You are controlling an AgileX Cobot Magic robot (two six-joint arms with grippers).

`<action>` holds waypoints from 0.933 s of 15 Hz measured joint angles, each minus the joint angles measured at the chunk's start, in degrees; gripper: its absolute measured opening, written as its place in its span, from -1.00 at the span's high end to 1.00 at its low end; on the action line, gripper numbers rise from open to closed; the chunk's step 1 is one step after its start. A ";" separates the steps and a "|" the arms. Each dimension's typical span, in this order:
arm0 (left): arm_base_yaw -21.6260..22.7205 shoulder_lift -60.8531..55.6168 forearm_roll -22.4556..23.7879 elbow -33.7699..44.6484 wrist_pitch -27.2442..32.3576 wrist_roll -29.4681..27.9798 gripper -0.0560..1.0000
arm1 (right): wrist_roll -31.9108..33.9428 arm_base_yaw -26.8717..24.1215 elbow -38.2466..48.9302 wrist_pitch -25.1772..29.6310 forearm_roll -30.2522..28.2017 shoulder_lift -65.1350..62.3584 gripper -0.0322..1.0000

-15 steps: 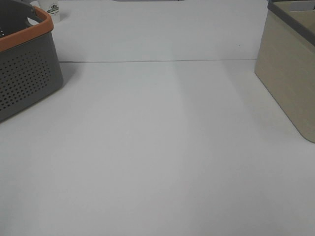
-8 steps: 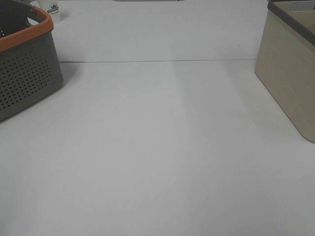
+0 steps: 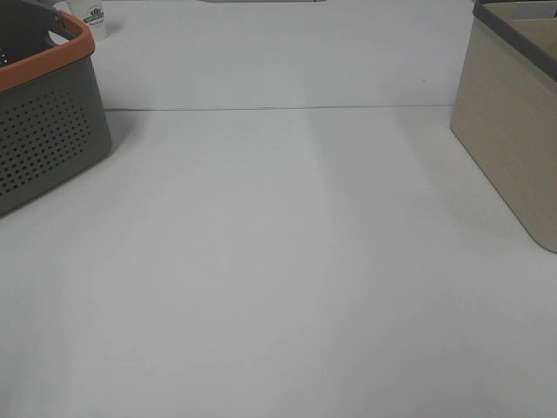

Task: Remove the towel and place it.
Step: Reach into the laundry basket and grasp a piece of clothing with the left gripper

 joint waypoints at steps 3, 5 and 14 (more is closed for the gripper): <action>0.00 4.81 0.00 -2.12 -0.46 0.06 -0.53 | 0.06 0.00 0.00 0.00 0.00 0.00 -0.54; 0.00 9.22 0.00 -4.53 -0.92 0.06 -0.53 | 0.06 0.00 0.00 0.00 0.00 0.00 -0.54; 0.00 37.82 0.06 -21.66 -1.03 12.38 -0.53 | 0.06 0.00 0.00 0.00 0.06 0.00 -0.54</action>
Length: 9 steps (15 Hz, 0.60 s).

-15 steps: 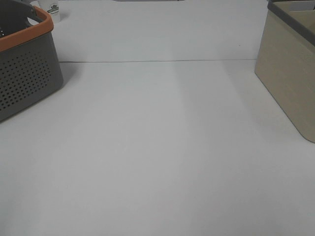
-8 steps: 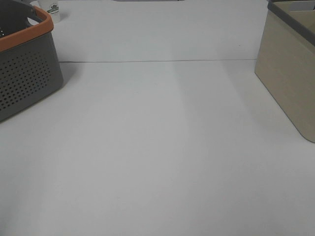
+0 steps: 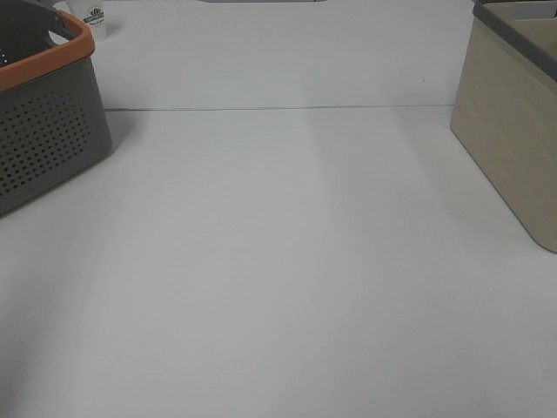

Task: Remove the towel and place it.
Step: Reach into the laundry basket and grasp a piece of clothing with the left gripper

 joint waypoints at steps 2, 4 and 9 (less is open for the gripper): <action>0.00 7.68 0.17 -5.10 0.00 2.01 -0.53 | 0.00 0.00 0.00 0.00 0.00 0.00 -0.54; 0.00 13.46 0.34 -9.22 0.00 3.32 -0.53 | 0.00 0.00 0.00 0.00 0.00 0.00 -0.54; 0.00 39.36 3.27 -32.26 10.03 10.43 -0.53 | 0.00 0.00 0.00 0.00 0.00 0.00 -0.54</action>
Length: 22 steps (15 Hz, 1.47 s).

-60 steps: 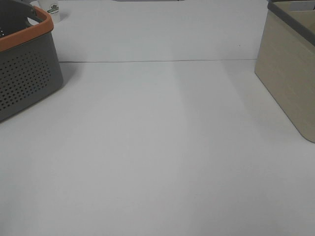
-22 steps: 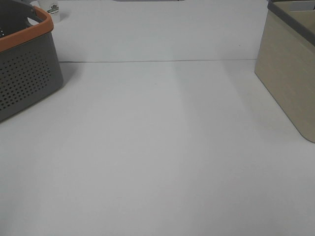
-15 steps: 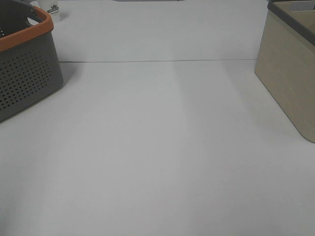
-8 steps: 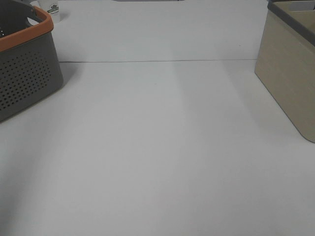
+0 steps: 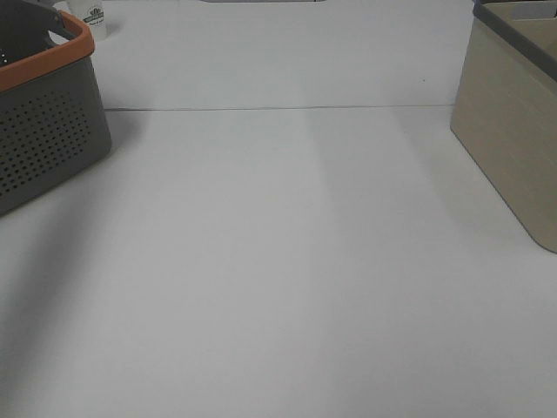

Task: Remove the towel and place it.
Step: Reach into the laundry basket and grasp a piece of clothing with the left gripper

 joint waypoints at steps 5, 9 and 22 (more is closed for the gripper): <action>0.00 20.05 3.50 -20.91 1.09 4.47 -0.53 | 0.86 0.00 0.00 0.00 0.00 0.00 -0.54; 3.15 26.93 3.67 -22.23 0.86 8.71 -0.53 | 1.15 0.00 0.00 0.00 -0.06 0.00 -0.54; 9.45 42.86 6.93 -22.35 -23.61 13.01 -0.53 | 2.86 0.00 0.00 0.00 -0.69 0.00 -0.54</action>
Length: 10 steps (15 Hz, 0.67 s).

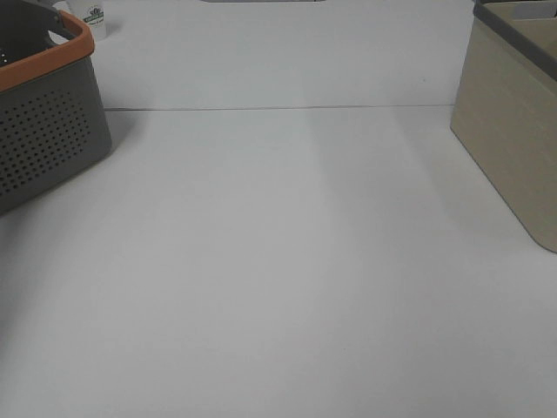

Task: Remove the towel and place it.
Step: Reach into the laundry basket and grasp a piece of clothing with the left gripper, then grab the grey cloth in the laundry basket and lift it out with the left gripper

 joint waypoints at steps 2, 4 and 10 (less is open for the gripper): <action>0.00 2.29 0.00 0.00 -2.75 0.00 -0.53 | 0.00 0.00 0.00 0.00 0.00 0.00 -0.54; 0.00 3.61 0.00 0.00 -5.56 0.00 -0.53 | 0.00 0.00 0.00 0.00 0.00 0.00 -0.54; 0.00 6.25 -0.17 0.00 -9.80 -1.09 -0.33 | 0.11 0.00 0.00 0.00 0.00 0.00 -0.54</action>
